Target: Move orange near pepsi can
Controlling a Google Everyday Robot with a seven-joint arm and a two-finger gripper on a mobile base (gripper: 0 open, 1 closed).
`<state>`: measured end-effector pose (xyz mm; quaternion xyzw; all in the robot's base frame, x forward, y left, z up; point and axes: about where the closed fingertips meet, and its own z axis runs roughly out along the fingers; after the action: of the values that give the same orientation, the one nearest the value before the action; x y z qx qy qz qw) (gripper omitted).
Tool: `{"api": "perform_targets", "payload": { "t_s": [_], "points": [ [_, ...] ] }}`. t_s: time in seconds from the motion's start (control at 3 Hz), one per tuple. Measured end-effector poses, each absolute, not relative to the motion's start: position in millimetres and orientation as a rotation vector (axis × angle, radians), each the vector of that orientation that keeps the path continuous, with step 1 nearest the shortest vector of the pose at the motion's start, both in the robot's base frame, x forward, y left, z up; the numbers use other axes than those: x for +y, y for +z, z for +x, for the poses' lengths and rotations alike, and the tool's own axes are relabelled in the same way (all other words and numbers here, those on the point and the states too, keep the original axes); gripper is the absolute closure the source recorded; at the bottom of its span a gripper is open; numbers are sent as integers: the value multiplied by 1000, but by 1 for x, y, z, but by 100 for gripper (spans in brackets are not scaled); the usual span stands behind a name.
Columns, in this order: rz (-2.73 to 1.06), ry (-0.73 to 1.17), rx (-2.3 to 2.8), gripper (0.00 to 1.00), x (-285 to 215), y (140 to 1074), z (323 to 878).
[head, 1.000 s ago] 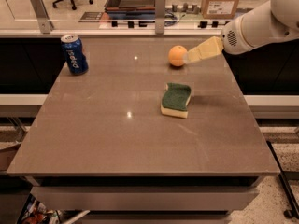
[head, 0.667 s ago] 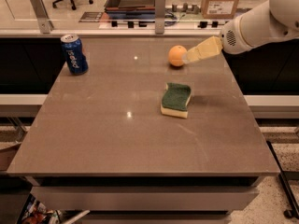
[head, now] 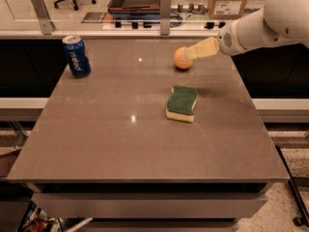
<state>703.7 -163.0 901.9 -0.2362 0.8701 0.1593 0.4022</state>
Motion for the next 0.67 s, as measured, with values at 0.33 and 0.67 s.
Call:
{"api": "perform_targets", "payload": {
  "t_s": [0.33,0.67],
  "points": [
    [-568,436,2178,0,-150,889,726],
    [-561,474,2162,0,-136,872,747]
  ]
}}
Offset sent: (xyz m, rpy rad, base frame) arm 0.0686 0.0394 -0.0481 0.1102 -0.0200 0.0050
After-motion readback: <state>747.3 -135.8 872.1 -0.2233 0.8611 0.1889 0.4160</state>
